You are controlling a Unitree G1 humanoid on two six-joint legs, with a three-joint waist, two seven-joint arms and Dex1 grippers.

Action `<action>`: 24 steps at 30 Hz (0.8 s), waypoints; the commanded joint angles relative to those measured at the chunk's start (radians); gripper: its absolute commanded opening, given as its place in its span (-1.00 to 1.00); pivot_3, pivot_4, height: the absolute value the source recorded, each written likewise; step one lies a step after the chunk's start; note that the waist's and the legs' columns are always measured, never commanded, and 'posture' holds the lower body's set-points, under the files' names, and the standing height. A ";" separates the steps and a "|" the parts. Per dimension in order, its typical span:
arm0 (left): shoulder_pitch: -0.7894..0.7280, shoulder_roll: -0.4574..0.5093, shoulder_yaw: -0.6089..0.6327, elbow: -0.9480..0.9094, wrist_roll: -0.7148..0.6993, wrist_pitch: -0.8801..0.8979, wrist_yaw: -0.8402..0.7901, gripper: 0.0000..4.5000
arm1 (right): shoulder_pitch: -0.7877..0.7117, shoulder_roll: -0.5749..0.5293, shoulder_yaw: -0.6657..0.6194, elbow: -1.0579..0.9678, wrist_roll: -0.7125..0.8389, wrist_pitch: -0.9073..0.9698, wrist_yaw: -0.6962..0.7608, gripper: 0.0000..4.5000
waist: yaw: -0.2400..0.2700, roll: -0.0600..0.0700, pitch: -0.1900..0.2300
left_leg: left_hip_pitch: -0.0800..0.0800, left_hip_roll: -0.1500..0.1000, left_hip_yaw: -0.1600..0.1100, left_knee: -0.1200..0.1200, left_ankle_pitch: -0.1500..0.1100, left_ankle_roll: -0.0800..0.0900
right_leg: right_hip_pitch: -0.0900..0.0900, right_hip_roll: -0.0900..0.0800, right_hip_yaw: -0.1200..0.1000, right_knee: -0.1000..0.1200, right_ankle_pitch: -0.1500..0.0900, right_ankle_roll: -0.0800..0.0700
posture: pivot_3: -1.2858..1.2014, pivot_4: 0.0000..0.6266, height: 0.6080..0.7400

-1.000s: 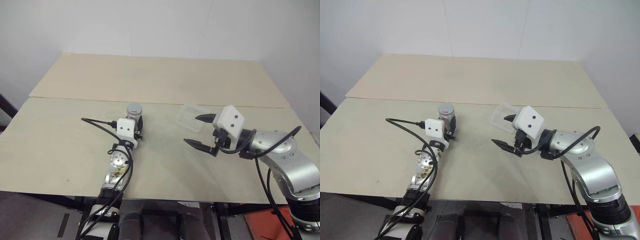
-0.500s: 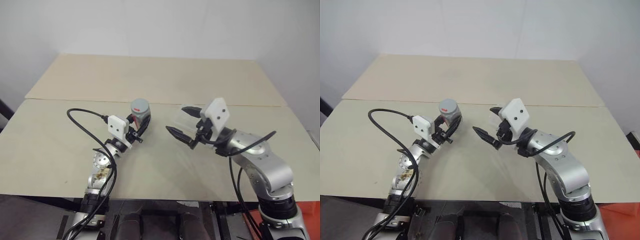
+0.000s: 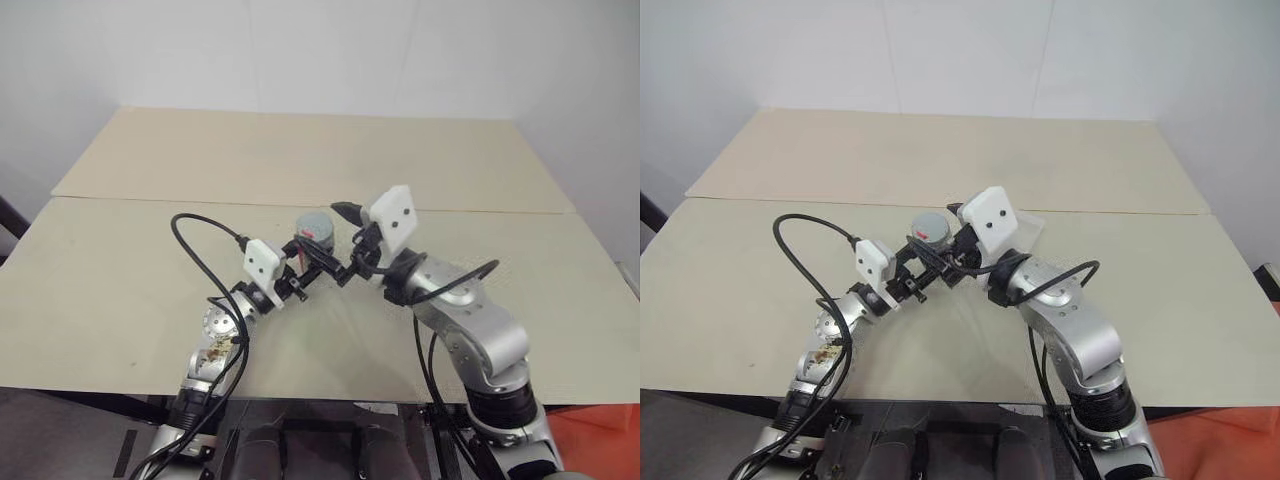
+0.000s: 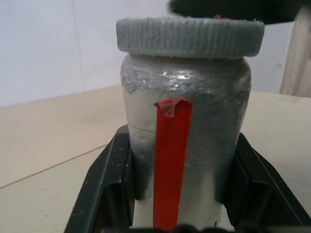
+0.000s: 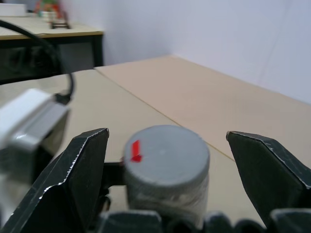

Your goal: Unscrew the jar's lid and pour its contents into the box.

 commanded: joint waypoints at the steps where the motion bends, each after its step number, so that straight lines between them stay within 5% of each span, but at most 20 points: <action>1: -0.008 -0.012 -0.007 -0.043 0.004 -0.021 -0.002 -0.14 | -0.005 0.015 0.003 -0.016 -0.024 -0.039 -0.016 1.00 | 0.000 0.000 0.000 | 0.000 0.000 0.000 0.000 0.000 0.000 | 0.000 0.000 0.000 0.000 0.000 0.000 | 0.03 -0.52 1.00; 12: -0.012 -0.022 -0.008 -0.029 0.018 -0.032 -0.001 -0.14 | 0.001 0.008 0.017 0.002 -0.056 -0.047 0.003 1.00 | -0.002 0.000 0.000 | 0.000 0.000 0.000 0.000 0.000 0.000 | 0.000 0.000 0.000 0.000 0.000 0.000 | 0.03 -0.52 1.00; 18: -0.018 -0.036 -0.005 -0.031 0.015 -0.023 0.004 -0.14 | 0.001 0.008 0.012 0.015 -0.062 -0.056 0.009 0.30 | -0.003 0.000 0.000 | 0.000 0.000 0.000 0.000 0.000 0.000 | 0.000 0.000 0.000 0.000 0.000 0.000 | 0.03 -0.52 1.00; 24: -0.028 -0.028 -0.010 -0.015 0.028 -0.021 -0.004 -0.14 | 0.005 0.000 0.020 0.021 -0.086 -0.070 0.009 0.25 | -0.005 0.000 0.000 | 0.000 0.000 0.000 0.000 0.000 0.000 | 0.000 0.000 0.000 0.000 0.000 0.000 | 0.03 -0.52 1.00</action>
